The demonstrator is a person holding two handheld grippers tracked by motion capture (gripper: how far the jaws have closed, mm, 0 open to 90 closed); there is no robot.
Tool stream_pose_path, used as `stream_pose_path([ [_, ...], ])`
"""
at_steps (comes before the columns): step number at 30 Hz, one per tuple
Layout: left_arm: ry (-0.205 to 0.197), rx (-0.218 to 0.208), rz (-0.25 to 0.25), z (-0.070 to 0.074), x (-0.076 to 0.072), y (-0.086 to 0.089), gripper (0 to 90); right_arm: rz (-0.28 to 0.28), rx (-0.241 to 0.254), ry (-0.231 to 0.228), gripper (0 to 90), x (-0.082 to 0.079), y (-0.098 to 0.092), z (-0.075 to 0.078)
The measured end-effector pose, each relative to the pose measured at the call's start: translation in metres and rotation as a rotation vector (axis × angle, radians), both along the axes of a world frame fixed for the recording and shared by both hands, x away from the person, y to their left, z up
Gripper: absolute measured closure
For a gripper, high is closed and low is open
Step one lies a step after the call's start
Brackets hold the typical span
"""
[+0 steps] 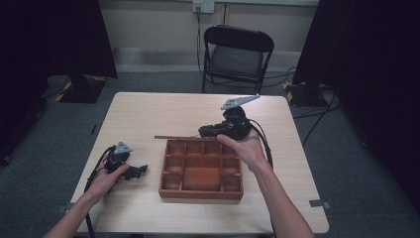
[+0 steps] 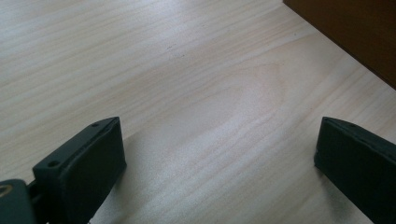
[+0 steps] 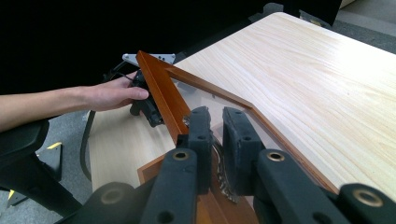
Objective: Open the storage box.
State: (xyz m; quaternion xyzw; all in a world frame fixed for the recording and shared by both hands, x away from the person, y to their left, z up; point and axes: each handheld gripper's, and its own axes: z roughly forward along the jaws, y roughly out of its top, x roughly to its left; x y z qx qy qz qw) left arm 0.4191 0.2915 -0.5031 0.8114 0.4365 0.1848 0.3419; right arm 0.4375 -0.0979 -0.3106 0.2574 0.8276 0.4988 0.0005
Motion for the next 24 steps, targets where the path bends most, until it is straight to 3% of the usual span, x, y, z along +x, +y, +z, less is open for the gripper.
stream_pose_path([
  [24, 0.0, 0.001, 0.0, 0.0, 0.0, 0.0, 1.1, -0.015, -0.007, -0.018, 80.3, 0.0036, 0.0008, 0.0035],
])
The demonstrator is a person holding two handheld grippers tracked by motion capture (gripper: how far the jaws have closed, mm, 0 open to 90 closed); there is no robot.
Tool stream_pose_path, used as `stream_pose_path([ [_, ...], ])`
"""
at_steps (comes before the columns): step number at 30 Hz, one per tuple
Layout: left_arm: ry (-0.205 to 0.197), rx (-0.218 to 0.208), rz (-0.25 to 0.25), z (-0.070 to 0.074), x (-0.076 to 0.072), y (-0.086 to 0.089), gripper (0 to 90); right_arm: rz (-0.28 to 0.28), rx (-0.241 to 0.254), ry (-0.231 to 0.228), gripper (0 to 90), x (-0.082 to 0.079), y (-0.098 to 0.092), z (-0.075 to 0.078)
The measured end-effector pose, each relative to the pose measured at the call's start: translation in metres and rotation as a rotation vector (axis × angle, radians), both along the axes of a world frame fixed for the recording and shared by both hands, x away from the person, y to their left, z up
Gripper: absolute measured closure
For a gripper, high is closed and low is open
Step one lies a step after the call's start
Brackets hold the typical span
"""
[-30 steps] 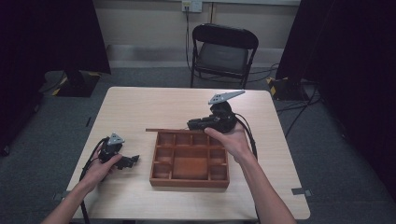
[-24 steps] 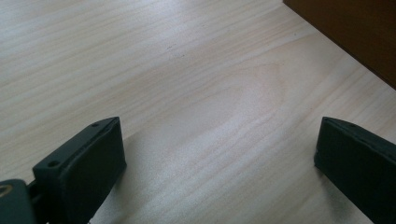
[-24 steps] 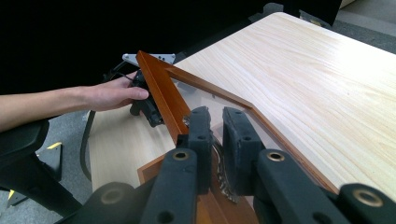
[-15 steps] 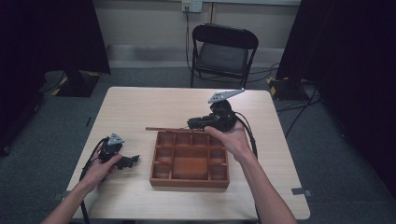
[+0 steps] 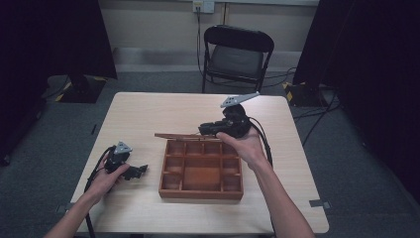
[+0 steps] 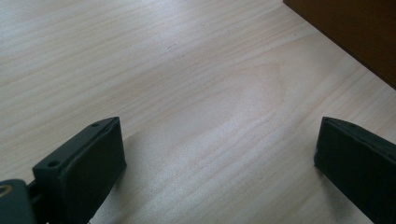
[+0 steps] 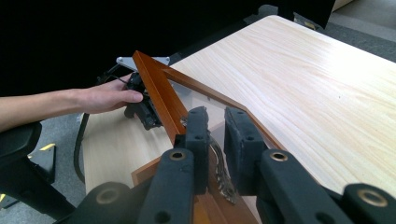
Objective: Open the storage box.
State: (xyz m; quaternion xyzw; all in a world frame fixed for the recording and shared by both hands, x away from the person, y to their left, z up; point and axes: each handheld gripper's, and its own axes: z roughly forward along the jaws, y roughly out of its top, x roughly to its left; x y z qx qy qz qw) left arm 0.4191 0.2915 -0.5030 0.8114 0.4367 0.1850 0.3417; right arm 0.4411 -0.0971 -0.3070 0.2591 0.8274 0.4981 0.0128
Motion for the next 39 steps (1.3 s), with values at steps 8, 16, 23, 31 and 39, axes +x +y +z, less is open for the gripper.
stream_pose_path([
  [8, 0.0, 0.0, 0.001, 0.0, -0.0001, 0.0, 1.1, -0.005, 0.004, -0.003, 80.2, 0.0, -0.0001, 0.0002],
  [16, 0.0, 0.0, 0.001, 0.0, -0.0001, 0.0, 1.1, -0.011, 0.006, -0.01, 80.2, 0.0001, 0.0001, 0.0004],
  [23, 0.0, -0.001, 0.001, 0.0, -0.0001, -0.0001, 1.1, -0.012, 0.005, -0.013, 80.1, -0.0008, 0.0002, 0.0001],
  [31, 0.0, 0.0, 0.001, 0.0, -0.0001, -0.0001, 1.1, -0.008, 0.004, -0.015, 80.1, -0.0009, 0.0002, -0.0001],
  [39, 0.0, 0.0, 0.001, 0.0, -0.0001, -0.0001, 1.1, -0.006, 0.002, -0.016, 80.1, -0.0009, 0.0002, -0.0001],
])
